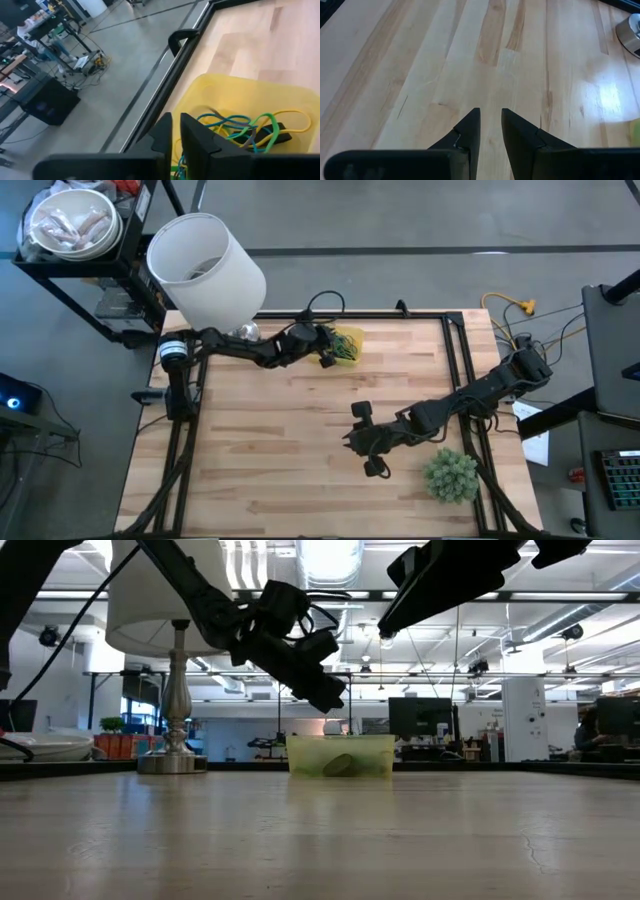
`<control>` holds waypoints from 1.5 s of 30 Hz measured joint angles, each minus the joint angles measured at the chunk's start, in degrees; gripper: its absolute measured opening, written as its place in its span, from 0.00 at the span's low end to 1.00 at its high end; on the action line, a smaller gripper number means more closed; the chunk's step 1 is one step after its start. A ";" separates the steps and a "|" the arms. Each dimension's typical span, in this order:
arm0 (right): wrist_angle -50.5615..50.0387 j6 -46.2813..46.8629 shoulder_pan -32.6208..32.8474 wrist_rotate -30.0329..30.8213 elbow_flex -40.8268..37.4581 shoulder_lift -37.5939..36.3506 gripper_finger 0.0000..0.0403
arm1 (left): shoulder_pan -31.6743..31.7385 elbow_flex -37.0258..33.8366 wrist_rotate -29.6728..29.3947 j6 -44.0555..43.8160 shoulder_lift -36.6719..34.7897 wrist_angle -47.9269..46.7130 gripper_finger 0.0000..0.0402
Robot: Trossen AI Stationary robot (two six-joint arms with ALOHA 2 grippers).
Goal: Pick and place rubber bands into bin
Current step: Put the purple rubber band into the yellow bin, then return to Home Position
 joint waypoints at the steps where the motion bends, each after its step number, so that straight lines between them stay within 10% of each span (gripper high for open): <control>1: 0.00 0.00 0.00 -0.02 0.00 0.00 0.18 | 0.00 0.00 0.18 -0.02 0.00 0.06 0.07; 10: 0.35 1.70 0.00 0.01 0.65 0.00 0.18 | -0.65 -0.17 0.14 0.01 -1.66 -0.17 0.25; 23: -0.83 -2.06 -0.68 0.11 7.20 -0.90 0.18 | -8.33 -0.70 0.13 -7.19 -18.37 -25.57 0.26; 45: -6.01 -7.34 -0.64 0.07 10.79 -17.23 0.18 | -41.00 -12.72 0.18 -10.71 -57.92 -31.99 0.26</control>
